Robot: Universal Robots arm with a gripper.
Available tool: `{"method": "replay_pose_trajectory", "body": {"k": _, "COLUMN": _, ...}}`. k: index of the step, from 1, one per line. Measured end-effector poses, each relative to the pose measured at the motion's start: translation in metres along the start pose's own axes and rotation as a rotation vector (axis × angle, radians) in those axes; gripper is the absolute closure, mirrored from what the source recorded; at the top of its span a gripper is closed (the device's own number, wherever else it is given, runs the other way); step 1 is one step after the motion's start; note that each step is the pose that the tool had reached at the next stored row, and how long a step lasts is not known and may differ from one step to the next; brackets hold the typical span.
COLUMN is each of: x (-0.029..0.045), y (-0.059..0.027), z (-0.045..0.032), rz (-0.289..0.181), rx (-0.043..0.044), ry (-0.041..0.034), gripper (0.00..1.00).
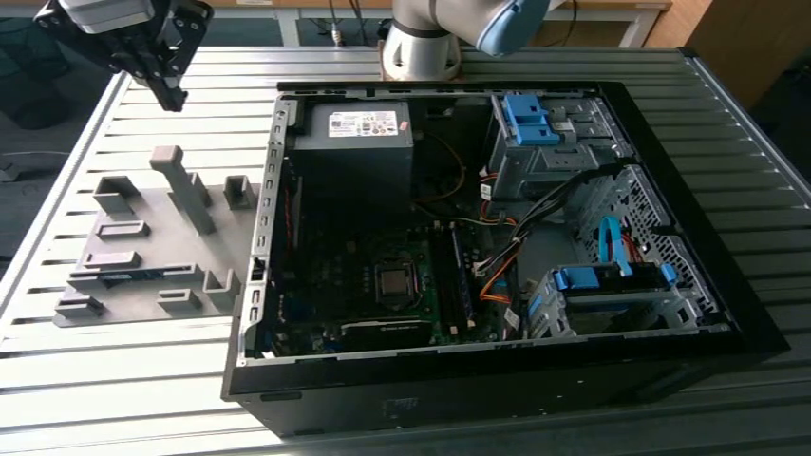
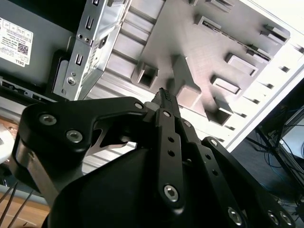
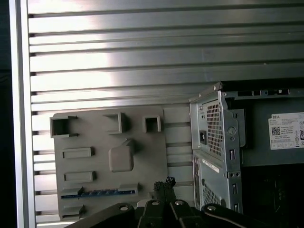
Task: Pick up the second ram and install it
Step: 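Reach for the second ram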
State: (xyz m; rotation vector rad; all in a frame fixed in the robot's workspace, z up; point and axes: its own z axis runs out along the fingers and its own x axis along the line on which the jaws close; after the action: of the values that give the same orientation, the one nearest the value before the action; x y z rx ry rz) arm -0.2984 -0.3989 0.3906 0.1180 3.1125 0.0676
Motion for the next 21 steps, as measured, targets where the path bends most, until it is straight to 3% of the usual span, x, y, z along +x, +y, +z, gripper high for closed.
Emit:
{"method": "replay_pose_trajectory", "body": {"k": 9, "x": 0.0161, "y": -0.0026, "z": -0.0003, "rz": 0.0, "rx": -0.0001, "ry": 0.0, "gripper": 0.89}}
{"method": "replay_pose_trajectory", "body": {"k": 17, "x": 0.021, "y": -0.0229, "z": -0.0006, "rz": 0.0, "rx": 0.0, "ry": 0.0, "gripper": 0.89}}
{"method": "replay_pose_trajectory", "body": {"k": 21, "x": 0.0249, "y": -0.0261, "z": -0.0006, "rz": 0.0, "rx": 0.0, "ry": 0.0, "gripper": 0.89}}
